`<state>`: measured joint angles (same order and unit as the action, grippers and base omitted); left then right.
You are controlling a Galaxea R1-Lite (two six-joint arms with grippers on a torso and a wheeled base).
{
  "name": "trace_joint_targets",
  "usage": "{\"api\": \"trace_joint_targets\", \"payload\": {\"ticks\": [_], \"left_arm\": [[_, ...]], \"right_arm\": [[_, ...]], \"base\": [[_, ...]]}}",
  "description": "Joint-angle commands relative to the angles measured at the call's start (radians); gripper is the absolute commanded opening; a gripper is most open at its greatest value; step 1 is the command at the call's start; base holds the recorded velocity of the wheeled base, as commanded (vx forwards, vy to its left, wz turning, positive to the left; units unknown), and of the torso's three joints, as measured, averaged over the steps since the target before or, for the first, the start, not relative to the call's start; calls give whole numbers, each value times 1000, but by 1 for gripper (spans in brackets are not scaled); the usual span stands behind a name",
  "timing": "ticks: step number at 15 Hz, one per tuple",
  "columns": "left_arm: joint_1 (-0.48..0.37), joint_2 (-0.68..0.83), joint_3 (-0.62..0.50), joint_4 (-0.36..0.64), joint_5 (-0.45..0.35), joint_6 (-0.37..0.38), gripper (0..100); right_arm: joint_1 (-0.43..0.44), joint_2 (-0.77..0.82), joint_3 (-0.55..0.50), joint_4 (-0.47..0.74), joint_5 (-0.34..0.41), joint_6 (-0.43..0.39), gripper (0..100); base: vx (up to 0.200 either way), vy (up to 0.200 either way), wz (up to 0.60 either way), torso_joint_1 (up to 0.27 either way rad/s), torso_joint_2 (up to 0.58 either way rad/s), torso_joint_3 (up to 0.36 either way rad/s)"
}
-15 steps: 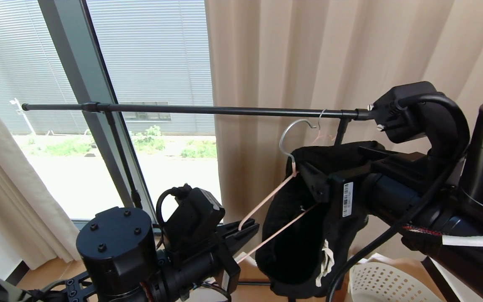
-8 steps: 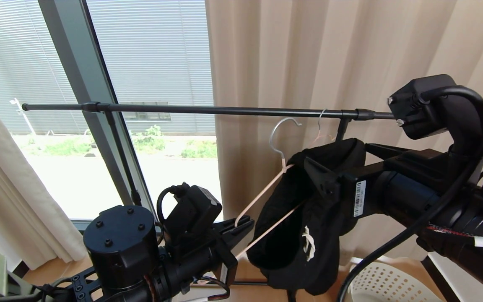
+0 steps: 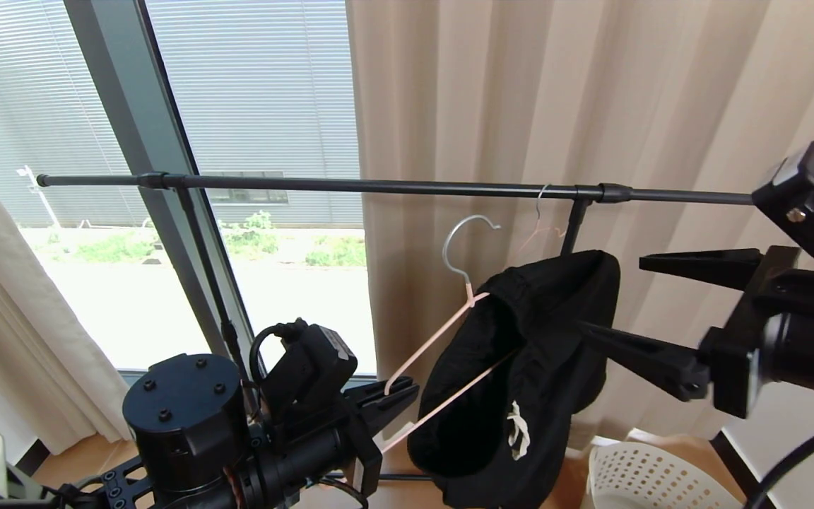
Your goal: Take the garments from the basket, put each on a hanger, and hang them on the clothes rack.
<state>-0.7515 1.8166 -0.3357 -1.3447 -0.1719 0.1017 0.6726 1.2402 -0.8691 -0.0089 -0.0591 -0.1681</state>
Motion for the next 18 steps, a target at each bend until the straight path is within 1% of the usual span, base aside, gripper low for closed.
{"api": "trace_joint_targets", "payload": {"ticks": [1, 2, 3, 4, 6, 7, 8, 9, 10, 11, 12, 13, 14, 15, 16, 18], "left_arm": [[11, -2, 7, -1, -3, 1, 0], [11, -2, 15, -1, -3, 3, 0], [11, -3, 34, -4, -9, 3, 0], [11, -3, 53, -13, -31, 3, 0], [23, -3, 84, -44, -83, 3, 0], [29, -3, 95, -50, -89, 12, 0], [31, -3, 100, -50, -90, 18, 0], [29, -3, 109, -51, -93, 23, 0], [29, -10, 116, -51, -116, 27, 0], [29, -14, 121, -51, -132, 27, 0], [27, -25, 126, -51, -156, 33, 0], [27, -31, 129, -51, -169, 41, 0], [24, -37, 132, -51, -176, 55, 0], [23, -36, 133, -51, -176, 55, 0], [21, -37, 138, -51, -178, 56, 0], [20, -36, 138, -51, -181, 64, 0]], "right_arm": [[-195, -84, -119, 201, 219, -128, 100], [-226, -82, -142, 256, 271, -174, 100], [-255, -71, -179, 354, 337, -248, 100], [-255, -53, -192, 385, 358, -278, 100], [-255, -8, -214, 405, 420, -324, 100], [-255, 33, -240, 425, 449, -389, 100], [-255, 53, -264, 457, 453, -422, 100], [-255, 81, -321, 540, 479, -481, 100], [-257, 117, -395, 652, 524, -564, 100], [-260, 133, -422, 688, 538, -602, 100], [-272, 163, -461, 747, 571, -671, 100], [-280, 185, -478, 782, 601, -720, 100], [-292, 245, -513, 857, 639, -860, 100], [-292, 268, -525, 876, 644, -880, 100], [-294, 317, -544, 876, 645, -884, 100], [-292, 367, -573, 873, 647, -886, 100]], "base": [[0, 0, 0, 0, 0, 0], [0, 0, 0, 0, 0, 0], [0, 0, 0, 0, 0, 0], [0, 0, 0, 0, 0, 0], [0, 0, 0, 0, 0, 0], [0, 0, 0, 0, 0, 0], [0, 0, 0, 0, 0, 0], [0, 0, 0, 0, 0, 0], [0, 0, 0, 0, 0, 0], [0, 0, 0, 0, 0, 0], [0, 0, 0, 0, 0, 0], [0, 0, 0, 0, 0, 0], [0, 0, 0, 0, 0, 0], [0, 0, 0, 0, 0, 0], [0, 0, 0, 0, 0, 0], [0, 0, 0, 0, 0, 0]]}}
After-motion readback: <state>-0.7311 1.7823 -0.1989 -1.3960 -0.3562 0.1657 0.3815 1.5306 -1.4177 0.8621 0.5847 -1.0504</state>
